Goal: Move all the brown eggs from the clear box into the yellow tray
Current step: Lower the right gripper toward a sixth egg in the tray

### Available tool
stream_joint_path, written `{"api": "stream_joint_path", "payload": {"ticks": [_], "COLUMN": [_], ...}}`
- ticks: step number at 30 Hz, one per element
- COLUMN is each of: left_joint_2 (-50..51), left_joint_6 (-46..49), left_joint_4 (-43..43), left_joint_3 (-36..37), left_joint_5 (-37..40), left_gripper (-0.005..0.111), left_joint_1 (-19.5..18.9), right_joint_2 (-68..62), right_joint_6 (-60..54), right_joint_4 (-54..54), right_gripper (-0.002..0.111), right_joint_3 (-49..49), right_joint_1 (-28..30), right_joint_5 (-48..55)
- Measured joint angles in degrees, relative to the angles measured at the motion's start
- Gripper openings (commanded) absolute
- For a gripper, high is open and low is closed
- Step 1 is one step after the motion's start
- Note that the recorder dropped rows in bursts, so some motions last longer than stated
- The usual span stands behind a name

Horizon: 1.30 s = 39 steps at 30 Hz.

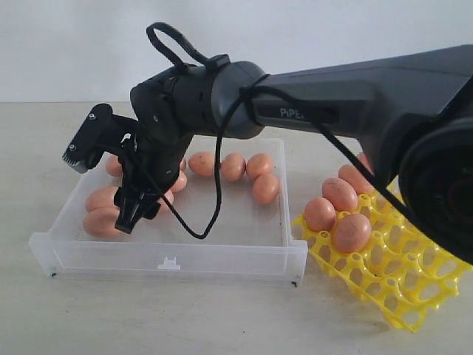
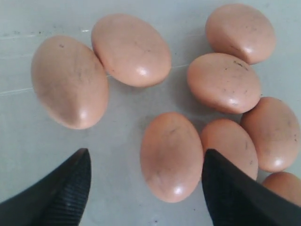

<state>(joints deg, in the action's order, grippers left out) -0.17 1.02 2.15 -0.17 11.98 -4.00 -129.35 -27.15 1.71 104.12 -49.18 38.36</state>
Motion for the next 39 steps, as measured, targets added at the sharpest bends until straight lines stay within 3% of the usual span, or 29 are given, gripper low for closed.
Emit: {"api": "stream_joint_path", "payload": {"ticks": [15,24,39], "left_joint_2": [0.0,0.0,0.0], "left_joint_6": [0.0,0.0,0.0], "left_joint_4": [0.0,0.0,0.0], "left_joint_3": [0.0,0.0,0.0], "left_joint_5": [0.0,0.0,0.0], "left_gripper": [-0.004,-0.004,-0.004], "left_joint_1": [0.0,0.0,0.0], "right_joint_2": [-3.8,-5.2,-5.3], "right_joint_6": [0.0,0.3,2.5], "right_joint_4": [0.0,-0.8,-2.8], "right_gripper": [0.064,0.033,0.031], "right_joint_3": [2.5,2.5,2.6], "right_joint_1": [0.0,0.0,0.0], "right_joint_5": [-1.2,-1.3,-2.1]}}
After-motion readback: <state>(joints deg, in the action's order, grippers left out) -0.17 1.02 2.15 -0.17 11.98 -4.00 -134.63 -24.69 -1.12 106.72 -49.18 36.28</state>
